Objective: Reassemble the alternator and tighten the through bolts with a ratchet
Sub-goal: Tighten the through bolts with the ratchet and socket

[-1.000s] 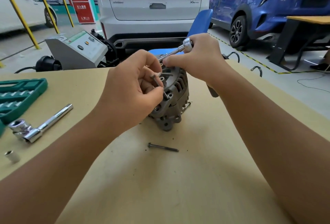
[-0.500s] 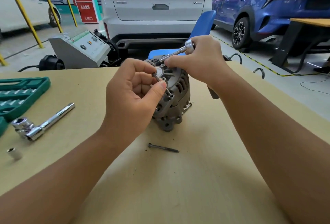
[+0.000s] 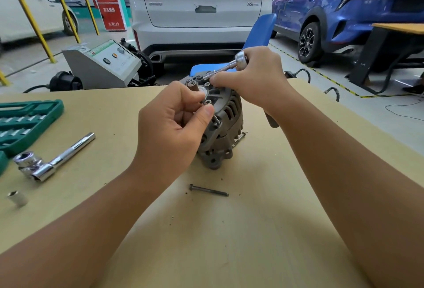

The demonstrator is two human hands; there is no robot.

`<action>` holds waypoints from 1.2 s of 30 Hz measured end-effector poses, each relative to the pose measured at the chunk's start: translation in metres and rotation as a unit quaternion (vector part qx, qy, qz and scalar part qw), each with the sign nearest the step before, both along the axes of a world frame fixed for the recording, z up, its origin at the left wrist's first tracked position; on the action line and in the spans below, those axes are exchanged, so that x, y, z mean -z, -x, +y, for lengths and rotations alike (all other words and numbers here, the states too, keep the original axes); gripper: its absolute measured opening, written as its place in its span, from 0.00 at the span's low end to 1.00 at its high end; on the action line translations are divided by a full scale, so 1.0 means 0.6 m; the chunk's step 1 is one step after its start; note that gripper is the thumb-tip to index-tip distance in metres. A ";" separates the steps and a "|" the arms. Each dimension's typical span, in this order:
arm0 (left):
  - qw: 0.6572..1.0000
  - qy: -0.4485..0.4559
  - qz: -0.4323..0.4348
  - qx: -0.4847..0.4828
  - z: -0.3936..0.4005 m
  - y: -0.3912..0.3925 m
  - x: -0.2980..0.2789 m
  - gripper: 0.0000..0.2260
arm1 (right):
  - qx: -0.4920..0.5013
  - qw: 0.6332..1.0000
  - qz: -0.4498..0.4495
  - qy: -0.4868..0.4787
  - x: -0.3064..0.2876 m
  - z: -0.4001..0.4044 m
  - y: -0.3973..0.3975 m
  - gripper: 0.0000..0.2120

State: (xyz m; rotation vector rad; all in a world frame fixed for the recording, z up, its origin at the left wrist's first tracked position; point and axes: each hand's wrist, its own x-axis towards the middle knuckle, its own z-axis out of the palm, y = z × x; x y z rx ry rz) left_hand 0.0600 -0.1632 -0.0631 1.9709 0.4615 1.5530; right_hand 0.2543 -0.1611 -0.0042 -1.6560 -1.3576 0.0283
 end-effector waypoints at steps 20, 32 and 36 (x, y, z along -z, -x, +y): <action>0.953 -0.190 0.179 -0.155 -0.007 0.011 0.031 0.21 | -0.001 0.999 -0.002 0.034 -0.012 -0.008 -0.003 0.25; 0.967 -0.156 0.165 -0.112 0.037 0.054 0.036 0.14 | -0.016 0.997 0.016 0.076 -0.027 -0.017 0.007 0.27; 0.970 -0.121 0.153 -0.146 0.039 0.062 0.041 0.15 | -0.022 0.996 0.044 0.070 -0.016 -0.013 0.009 0.23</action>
